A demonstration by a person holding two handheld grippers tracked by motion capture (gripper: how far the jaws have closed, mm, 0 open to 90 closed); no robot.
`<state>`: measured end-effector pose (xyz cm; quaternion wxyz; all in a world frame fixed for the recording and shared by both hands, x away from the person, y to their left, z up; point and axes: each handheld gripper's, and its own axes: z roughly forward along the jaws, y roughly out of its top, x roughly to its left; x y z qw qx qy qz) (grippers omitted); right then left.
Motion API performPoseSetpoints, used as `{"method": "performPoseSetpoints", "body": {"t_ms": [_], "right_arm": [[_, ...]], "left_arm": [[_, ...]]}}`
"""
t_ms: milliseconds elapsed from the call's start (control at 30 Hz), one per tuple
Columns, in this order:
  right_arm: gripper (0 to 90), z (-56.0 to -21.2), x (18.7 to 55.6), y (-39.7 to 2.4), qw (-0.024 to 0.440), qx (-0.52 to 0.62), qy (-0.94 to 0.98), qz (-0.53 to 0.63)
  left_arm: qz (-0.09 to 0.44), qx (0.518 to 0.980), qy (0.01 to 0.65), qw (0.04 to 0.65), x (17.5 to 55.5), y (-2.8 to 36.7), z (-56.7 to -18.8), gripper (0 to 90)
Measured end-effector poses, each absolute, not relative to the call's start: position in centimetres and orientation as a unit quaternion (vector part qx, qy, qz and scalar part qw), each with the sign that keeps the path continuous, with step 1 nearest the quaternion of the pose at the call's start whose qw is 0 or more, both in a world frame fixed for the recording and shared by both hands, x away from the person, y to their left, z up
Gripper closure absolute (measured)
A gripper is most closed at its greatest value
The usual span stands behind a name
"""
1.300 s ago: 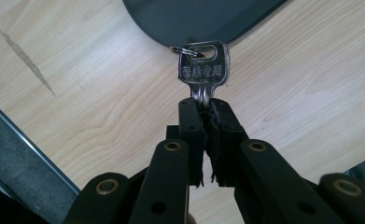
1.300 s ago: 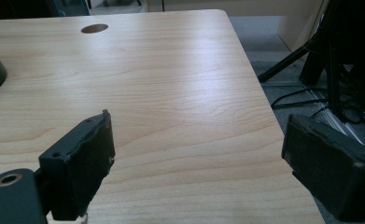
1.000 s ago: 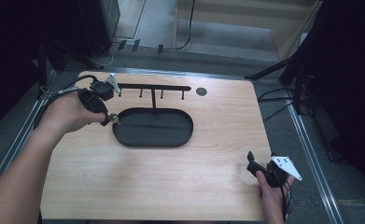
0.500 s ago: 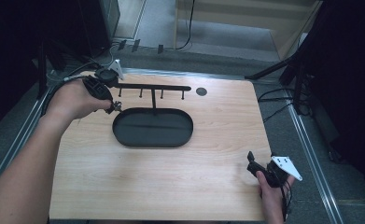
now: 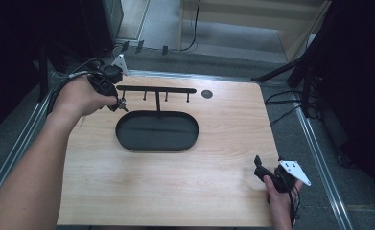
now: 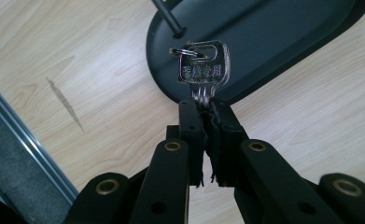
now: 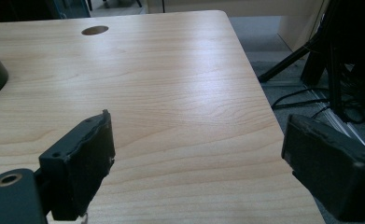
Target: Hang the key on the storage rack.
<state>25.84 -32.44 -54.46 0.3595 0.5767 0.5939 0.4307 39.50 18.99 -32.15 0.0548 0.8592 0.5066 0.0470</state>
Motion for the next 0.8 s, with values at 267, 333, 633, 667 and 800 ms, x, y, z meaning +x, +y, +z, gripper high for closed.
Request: {"method": "performPoseSetpoints", "body": {"t_ms": [267,333,633,667,800], "right_arm": [[9.5,-54.46,25.84,-32.45,0.361,0.575,0.594,0.431],[9.5,-54.46,25.83,-32.44,0.360,0.577,0.593,0.431],[9.5,-54.46,25.83,-32.44,0.360,0.576,0.594,0.431],[9.5,-54.46,25.83,-32.44,0.360,0.576,0.594,0.431],[9.5,-54.46,25.83,-32.44,0.360,0.577,0.594,0.431]], "left_arm": [[0.050,0.853,0.517,0.051,39.92,19.26,-32.09,85.7],[0.043,0.854,0.516,0.055,39.91,19.19,-31.99,85.7],[0.045,0.853,0.516,0.054,40.10,18.71,-31.99,85.7],[0.045,0.853,0.516,0.055,40.12,18.58,-32.10,85.7],[0.048,0.850,0.522,0.060,40.31,18.51,-32.03,85.7]]}}
